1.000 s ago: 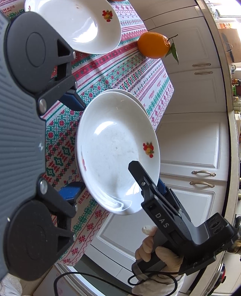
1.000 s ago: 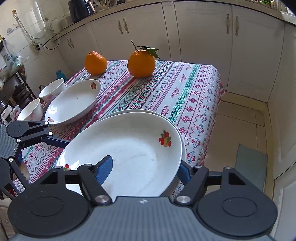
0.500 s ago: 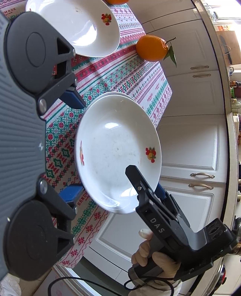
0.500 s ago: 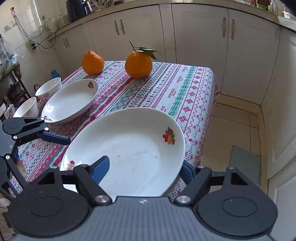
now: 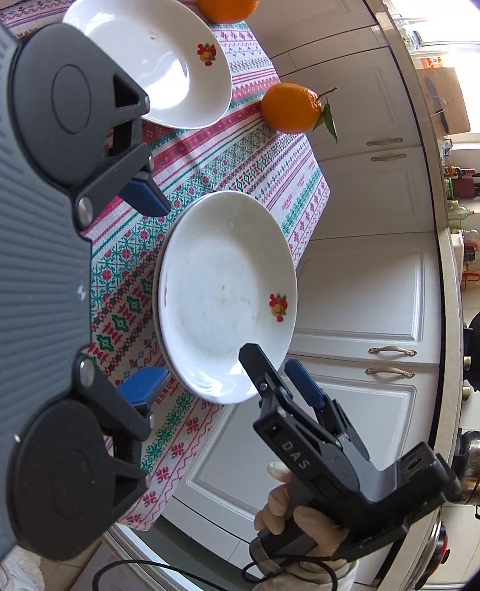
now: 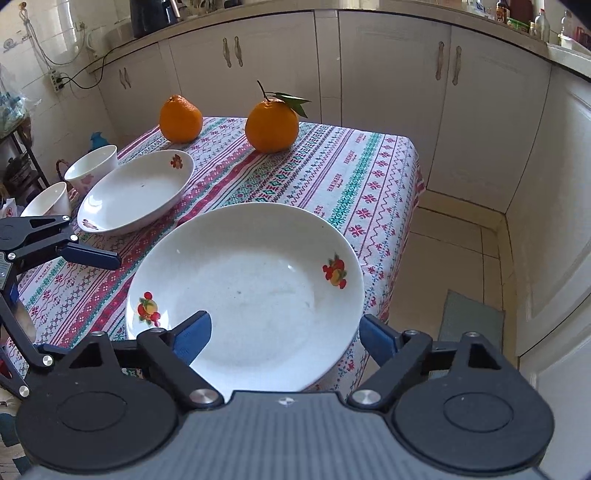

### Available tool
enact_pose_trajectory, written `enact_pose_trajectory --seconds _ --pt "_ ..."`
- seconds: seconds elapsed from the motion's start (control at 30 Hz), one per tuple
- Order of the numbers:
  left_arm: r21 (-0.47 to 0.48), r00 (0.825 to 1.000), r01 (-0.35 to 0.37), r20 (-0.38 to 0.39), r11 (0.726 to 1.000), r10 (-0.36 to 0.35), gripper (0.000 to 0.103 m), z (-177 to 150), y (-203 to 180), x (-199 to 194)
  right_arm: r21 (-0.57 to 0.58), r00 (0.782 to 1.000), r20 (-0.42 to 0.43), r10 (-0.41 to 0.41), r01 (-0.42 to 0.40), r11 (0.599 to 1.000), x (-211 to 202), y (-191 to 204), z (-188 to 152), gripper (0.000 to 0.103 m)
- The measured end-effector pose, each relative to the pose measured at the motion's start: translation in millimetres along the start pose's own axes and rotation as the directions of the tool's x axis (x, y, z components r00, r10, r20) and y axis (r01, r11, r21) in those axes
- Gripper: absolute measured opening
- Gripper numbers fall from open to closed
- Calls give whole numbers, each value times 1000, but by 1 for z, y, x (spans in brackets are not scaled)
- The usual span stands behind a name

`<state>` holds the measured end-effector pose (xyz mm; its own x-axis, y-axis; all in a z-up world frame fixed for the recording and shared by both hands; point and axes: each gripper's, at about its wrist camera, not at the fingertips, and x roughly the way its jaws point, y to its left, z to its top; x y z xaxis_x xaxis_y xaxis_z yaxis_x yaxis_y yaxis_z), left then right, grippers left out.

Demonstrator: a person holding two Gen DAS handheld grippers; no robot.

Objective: Organize plates and bowls
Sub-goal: 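Lower the plate onto the stained plate and open the right tool, then move the right tool to the fruit-motif white plate in the table center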

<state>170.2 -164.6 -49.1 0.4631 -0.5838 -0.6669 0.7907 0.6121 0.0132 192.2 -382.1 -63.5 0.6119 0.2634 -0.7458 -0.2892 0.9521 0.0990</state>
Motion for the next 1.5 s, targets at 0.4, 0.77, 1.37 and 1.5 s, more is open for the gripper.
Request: enact_pose_trajectory --seconds 0.4,0.77,1.37,1.5 --pt "-142 982 -176 46 974 184 99 -24 16 -39 -72 994 106 -3 11 997 -24 62 -13 103" --pt "-335 915 -400 -90 853 394 102 -67 63 -40 -120 994 110 4 10 993 -33 93 -18 103" --pt "-399 892 -444 -112 803 438 103 -69 83 -13 -179 996 79 42 -27 984 -14 98 2 103" --pt "-408 886 -452 -103 793 451 103 -69 86 -11 -211 996 66 66 -50 976 -3 101 12 103"
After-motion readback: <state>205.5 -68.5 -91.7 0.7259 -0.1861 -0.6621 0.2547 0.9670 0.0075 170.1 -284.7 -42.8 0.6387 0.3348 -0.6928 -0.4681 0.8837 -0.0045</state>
